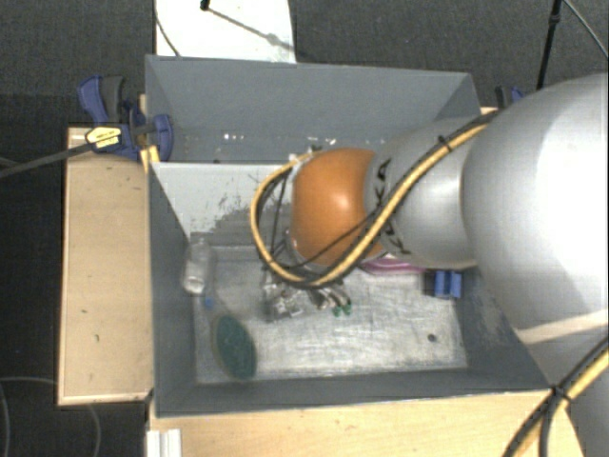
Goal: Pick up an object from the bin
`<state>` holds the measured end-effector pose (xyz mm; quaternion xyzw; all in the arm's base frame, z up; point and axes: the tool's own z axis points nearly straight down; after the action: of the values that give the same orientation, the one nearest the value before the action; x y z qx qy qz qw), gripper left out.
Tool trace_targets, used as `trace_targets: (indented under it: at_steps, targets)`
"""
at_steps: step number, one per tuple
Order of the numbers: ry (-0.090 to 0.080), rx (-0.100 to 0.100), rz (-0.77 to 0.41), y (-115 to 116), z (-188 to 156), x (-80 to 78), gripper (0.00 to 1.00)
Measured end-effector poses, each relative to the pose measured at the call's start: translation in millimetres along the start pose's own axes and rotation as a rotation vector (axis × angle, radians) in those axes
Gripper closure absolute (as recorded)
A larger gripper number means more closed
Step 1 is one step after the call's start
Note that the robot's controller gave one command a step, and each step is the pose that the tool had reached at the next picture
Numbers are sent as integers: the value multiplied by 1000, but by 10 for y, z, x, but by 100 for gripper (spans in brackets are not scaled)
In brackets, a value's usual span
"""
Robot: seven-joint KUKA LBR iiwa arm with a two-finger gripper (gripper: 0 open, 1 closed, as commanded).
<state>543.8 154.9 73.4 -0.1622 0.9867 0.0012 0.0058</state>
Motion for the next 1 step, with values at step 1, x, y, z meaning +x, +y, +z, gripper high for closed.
trace_targets:
  at_steps: [1]
  targets:
    - [2, 0, 11, 114, -678, -10, 100]
